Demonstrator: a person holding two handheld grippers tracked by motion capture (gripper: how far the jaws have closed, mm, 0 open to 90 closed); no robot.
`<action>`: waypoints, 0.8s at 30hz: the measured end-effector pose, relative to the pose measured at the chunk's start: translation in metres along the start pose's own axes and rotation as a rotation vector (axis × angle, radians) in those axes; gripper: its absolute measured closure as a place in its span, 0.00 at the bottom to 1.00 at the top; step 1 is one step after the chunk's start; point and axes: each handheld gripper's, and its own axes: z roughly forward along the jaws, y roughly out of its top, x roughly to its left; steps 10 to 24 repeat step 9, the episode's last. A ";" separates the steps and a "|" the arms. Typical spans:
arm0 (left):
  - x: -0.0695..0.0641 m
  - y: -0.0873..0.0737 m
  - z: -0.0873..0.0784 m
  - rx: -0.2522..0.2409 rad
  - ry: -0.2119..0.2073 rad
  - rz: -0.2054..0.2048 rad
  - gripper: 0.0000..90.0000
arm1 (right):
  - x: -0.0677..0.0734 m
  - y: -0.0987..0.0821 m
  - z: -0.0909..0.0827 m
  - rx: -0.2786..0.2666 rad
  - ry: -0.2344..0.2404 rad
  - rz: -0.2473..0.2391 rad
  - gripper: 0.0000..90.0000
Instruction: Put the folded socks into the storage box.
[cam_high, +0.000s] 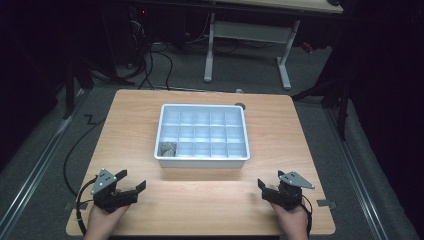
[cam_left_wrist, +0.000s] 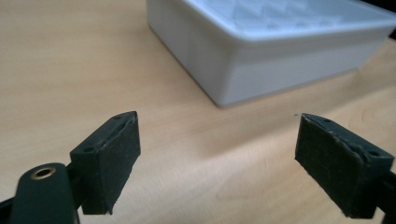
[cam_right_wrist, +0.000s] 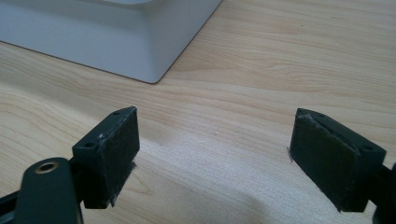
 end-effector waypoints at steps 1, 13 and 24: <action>0.000 -0.002 0.002 0.021 0.003 0.003 0.16 | 0.001 0.000 0.000 -0.004 -0.003 -0.001 0.18; -0.005 -0.004 0.007 0.055 -0.010 0.017 0.17 | 0.005 -0.002 -0.003 -0.004 -0.022 -0.019 0.17; -0.005 -0.004 0.007 0.055 -0.010 0.017 0.17 | 0.005 -0.002 -0.003 -0.004 -0.022 -0.019 0.17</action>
